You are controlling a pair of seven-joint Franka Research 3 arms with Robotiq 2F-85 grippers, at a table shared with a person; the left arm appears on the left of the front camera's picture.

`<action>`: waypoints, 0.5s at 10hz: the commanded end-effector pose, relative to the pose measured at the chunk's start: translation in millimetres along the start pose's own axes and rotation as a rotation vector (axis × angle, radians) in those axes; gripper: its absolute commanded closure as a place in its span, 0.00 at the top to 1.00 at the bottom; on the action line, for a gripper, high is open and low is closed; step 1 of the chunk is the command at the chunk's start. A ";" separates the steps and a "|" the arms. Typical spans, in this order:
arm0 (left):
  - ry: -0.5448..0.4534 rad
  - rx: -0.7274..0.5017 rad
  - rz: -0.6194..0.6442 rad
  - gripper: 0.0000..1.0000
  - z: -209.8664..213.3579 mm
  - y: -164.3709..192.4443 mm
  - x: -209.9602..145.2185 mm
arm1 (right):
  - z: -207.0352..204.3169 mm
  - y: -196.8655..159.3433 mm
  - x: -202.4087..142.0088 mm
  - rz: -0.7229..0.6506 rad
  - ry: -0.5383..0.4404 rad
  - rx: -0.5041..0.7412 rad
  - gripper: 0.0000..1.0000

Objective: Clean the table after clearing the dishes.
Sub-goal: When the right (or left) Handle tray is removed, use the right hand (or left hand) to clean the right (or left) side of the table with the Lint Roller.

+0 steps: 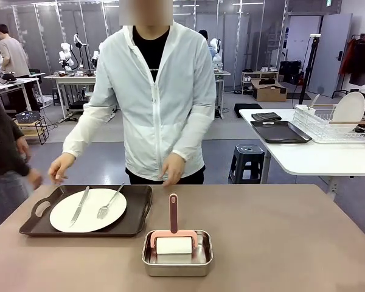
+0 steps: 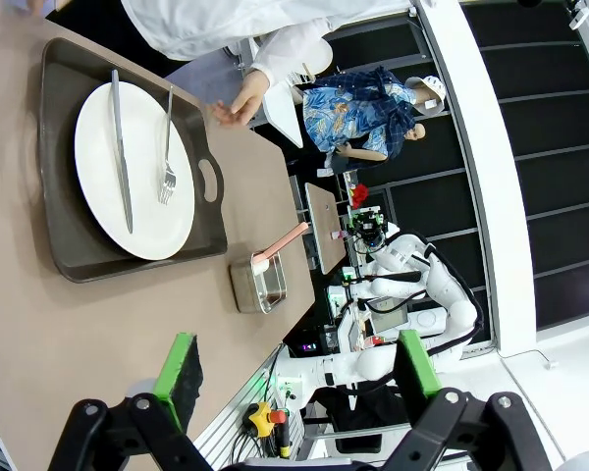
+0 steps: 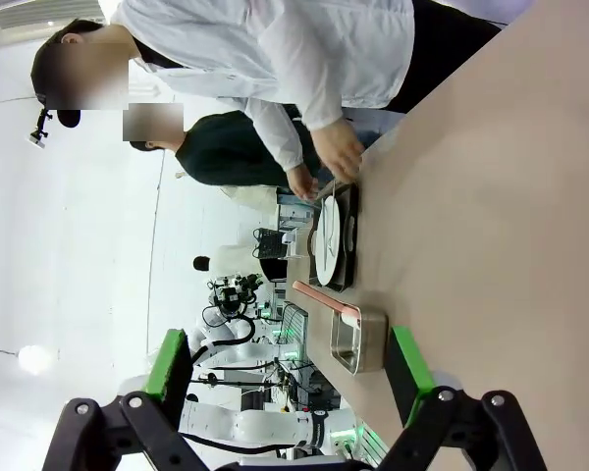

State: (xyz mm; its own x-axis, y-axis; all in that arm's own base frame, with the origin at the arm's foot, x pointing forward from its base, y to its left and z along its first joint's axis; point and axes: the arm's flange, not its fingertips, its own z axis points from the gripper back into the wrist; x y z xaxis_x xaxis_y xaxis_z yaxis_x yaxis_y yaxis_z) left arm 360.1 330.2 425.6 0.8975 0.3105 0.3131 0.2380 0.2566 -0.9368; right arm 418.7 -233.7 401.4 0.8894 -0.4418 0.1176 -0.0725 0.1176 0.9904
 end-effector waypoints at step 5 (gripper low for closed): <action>-0.006 0.000 -0.006 1.00 2.0 -0.3 -1.9 | 0.0 2.7 -0.1 0.005 0.007 0.005 1.00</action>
State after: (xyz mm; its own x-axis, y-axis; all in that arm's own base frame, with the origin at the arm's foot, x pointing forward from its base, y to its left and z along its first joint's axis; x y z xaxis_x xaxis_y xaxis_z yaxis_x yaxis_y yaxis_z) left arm 360.1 330.2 425.6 0.8975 0.3105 0.3131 0.2380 0.2566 -0.9368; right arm 418.7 -233.6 401.4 0.8894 -0.4417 0.1175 -0.0725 0.1175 0.9904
